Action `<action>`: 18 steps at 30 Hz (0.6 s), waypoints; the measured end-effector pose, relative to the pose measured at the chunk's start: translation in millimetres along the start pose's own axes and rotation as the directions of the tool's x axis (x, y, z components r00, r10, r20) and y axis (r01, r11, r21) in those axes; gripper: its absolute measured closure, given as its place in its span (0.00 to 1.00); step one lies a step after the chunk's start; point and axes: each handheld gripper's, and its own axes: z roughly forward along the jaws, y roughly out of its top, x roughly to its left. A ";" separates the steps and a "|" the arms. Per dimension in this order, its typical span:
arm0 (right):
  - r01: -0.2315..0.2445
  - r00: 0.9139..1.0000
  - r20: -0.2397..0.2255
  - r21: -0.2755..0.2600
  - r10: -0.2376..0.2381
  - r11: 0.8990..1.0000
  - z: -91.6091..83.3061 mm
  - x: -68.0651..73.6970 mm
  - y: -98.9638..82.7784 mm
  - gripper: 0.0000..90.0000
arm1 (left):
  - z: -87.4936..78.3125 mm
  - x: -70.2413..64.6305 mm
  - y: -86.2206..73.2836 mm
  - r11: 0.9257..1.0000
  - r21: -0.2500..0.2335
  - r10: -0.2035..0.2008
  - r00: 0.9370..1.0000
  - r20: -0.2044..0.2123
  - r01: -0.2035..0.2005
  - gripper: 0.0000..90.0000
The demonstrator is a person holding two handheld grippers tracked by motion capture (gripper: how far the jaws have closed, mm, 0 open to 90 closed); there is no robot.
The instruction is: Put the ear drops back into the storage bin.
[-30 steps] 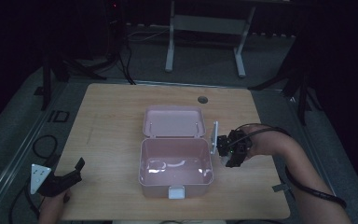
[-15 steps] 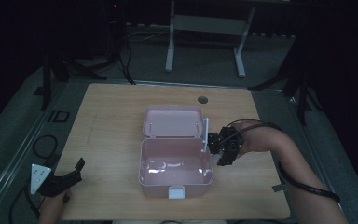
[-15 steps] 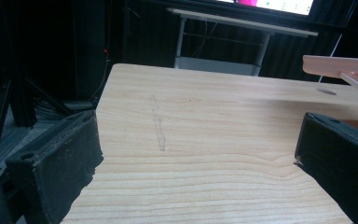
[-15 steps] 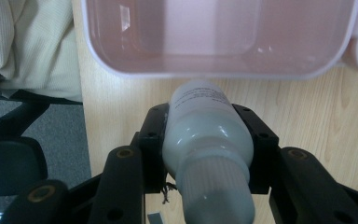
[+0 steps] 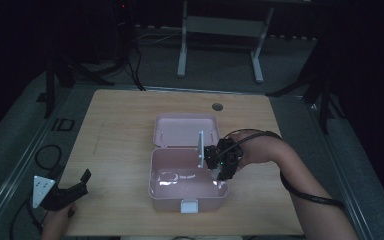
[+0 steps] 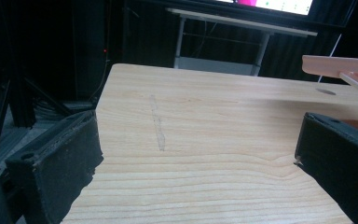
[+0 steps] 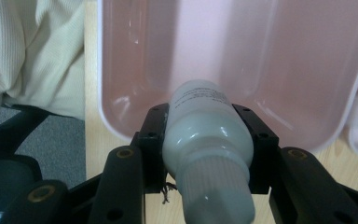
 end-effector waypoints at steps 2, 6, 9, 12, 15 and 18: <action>0.017 1.000 -0.004 0.009 -0.017 1.000 3.8 -0.8 8.0 0.66 | -0.1 0.0 0.0 1.000 0.000 0.000 1.000 0.002 0.000 0.01; 0.030 0.999 -0.012 0.021 -0.029 0.999 10.3 -3.0 14.5 0.66 | -0.1 0.3 -0.1 1.000 -0.001 -0.001 1.000 0.004 0.001 0.00; 0.028 0.999 -0.020 0.024 -0.027 0.999 14.0 -4.6 17.0 0.66 | 0.0 0.3 0.0 1.000 -0.001 -0.003 1.000 0.003 0.003 0.00; 0.025 0.999 -0.021 0.030 -0.025 0.999 19.2 -6.4 19.3 0.66 | 0.0 0.2 -0.1 1.000 -0.001 0.000 1.000 0.004 0.000 0.01; 0.029 0.999 -0.025 0.038 -0.028 0.999 27.3 -8.2 21.0 0.66 | 0.0 0.2 -0.1 1.000 -0.001 0.000 1.000 0.004 0.000 0.01; 0.026 1.000 -0.017 0.041 -0.026 0.999 35.2 -10.4 22.5 0.66 | -0.1 0.2 -0.1 1.000 -0.001 0.001 1.000 0.003 -0.001 0.01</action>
